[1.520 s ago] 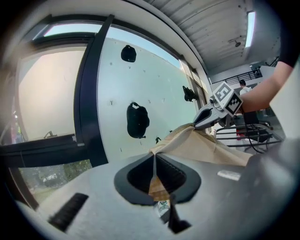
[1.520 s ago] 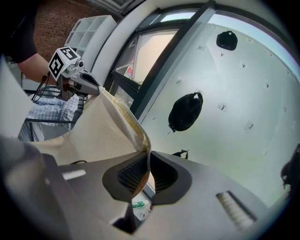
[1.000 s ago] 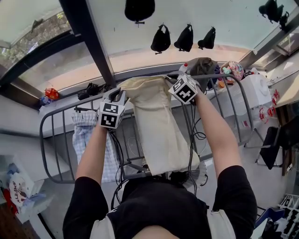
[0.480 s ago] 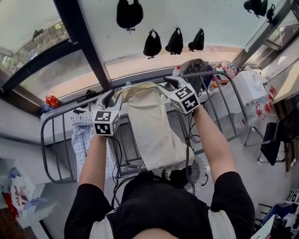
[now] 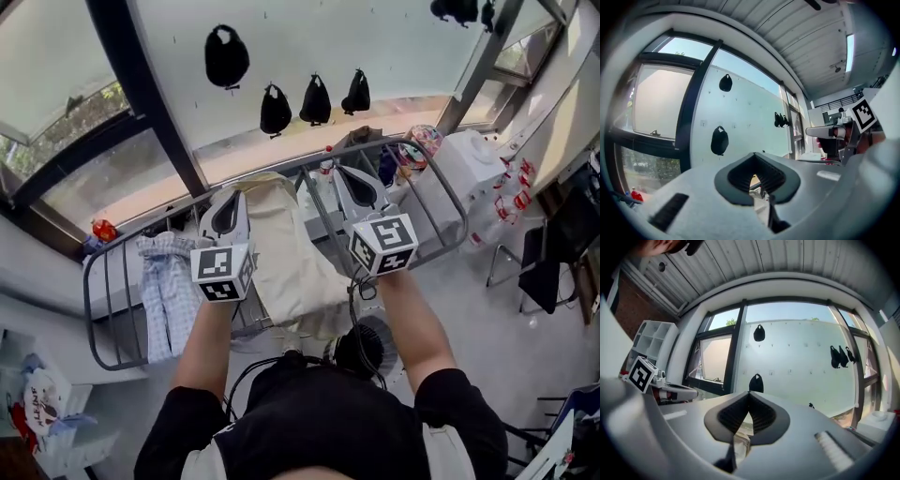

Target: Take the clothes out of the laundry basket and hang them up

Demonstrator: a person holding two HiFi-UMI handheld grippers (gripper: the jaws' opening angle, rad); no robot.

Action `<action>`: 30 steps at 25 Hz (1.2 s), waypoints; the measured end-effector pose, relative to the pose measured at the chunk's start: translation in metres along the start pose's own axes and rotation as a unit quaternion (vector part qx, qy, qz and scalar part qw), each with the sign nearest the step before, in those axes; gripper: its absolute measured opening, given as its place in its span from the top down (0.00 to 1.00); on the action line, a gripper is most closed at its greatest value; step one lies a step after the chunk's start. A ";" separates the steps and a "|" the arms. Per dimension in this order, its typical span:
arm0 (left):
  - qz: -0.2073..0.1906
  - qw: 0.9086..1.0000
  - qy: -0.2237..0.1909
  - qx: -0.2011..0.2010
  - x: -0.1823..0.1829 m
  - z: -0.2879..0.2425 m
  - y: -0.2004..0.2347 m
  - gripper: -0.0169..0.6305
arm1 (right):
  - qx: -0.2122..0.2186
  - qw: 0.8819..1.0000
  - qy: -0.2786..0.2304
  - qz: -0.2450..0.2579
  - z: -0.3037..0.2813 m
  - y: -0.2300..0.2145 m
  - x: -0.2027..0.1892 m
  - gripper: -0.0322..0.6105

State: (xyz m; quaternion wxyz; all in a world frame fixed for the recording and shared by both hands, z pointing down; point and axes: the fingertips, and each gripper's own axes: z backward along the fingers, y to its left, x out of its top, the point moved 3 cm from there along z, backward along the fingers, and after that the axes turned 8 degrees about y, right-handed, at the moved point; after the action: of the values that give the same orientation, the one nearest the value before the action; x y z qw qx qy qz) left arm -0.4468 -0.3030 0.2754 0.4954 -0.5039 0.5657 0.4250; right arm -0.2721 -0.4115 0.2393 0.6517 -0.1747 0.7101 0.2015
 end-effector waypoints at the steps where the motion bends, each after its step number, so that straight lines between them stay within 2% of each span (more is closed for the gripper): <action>1: 0.001 1.000 -0.005 -0.006 0.006 0.008 -0.016 0.97 | -0.005 1.000 -0.011 0.000 0.020 0.001 0.007 0.93; 6: -0.005 0.999 -0.019 -0.039 0.021 0.053 -0.095 0.97 | -0.035 0.999 -0.033 0.009 0.113 0.011 0.022 0.93; 11: -0.028 0.998 -0.017 -0.059 0.012 0.108 -0.163 0.97 | -0.062 0.998 -0.028 0.005 0.196 0.024 0.002 0.93; 15: -0.027 0.998 -0.010 -0.059 0.002 0.150 -0.198 0.97 | -0.085 0.996 -0.021 -0.027 0.242 0.029 -0.015 0.93; 18: -0.022 0.998 -0.004 -0.065 -0.002 0.172 -0.214 0.97 | -0.096 0.994 -0.013 -0.042 0.264 0.037 -0.023 0.93; 22: -0.026 0.997 -0.007 -0.073 0.002 0.189 -0.224 0.97 | -0.102 0.994 -0.018 -0.036 0.280 0.050 -0.019 0.93; 30: -0.026 0.997 -0.016 -0.071 0.009 0.206 -0.223 0.97 | -0.099 0.994 -0.020 -0.038 0.282 0.062 -0.018 0.93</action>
State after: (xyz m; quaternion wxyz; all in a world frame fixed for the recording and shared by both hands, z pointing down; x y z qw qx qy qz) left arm -0.1982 -0.1312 0.2399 0.4784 -0.5453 0.5130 0.4590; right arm -0.0616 -0.2136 0.2416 0.6521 -0.2611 0.6665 0.2497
